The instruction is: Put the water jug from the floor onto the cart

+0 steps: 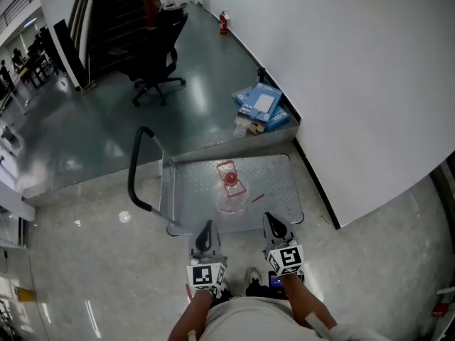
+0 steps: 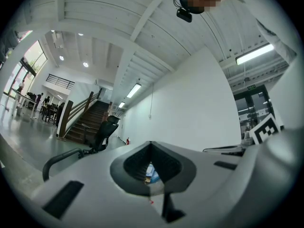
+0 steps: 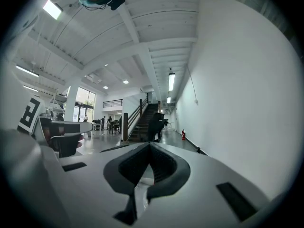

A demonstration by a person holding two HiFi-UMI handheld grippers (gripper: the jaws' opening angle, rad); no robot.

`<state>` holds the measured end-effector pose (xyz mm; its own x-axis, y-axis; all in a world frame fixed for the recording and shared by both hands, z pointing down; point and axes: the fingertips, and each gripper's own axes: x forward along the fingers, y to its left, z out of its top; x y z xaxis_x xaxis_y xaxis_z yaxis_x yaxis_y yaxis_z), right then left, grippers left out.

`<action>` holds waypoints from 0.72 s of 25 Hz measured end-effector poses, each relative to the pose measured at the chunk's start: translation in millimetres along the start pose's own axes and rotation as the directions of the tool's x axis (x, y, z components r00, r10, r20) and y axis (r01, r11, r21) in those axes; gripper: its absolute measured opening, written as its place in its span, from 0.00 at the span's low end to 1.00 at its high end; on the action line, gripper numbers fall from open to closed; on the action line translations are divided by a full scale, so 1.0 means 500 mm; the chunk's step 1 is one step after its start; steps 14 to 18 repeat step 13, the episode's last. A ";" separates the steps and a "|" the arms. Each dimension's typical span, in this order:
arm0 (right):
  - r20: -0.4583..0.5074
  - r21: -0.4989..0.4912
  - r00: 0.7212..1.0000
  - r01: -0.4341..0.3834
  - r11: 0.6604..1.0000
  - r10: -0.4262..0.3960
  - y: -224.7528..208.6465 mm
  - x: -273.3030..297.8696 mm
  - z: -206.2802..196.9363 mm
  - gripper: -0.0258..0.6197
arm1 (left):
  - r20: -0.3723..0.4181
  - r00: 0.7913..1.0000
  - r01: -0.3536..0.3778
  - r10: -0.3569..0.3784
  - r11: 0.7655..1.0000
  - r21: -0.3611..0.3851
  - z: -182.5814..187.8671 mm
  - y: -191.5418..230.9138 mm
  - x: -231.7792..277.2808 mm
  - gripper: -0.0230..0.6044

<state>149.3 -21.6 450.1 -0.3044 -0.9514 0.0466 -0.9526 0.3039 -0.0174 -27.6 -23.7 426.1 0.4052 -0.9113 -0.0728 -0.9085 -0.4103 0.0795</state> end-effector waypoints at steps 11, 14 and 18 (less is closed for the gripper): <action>0.025 0.002 0.999 -0.042 0.999 0.042 -0.012 -0.017 0.016 0.06 | 0.007 1.000 -0.015 0.015 1.000 0.010 0.003 -0.031 -0.005 0.04; 0.028 0.002 0.999 -0.045 0.999 0.045 -0.013 -0.020 0.017 0.06 | 0.005 1.000 -0.016 0.016 1.000 0.010 0.002 -0.034 -0.005 0.04; 0.028 0.002 0.999 -0.045 0.999 0.045 -0.013 -0.020 0.017 0.06 | 0.005 1.000 -0.016 0.016 1.000 0.010 0.002 -0.034 -0.005 0.04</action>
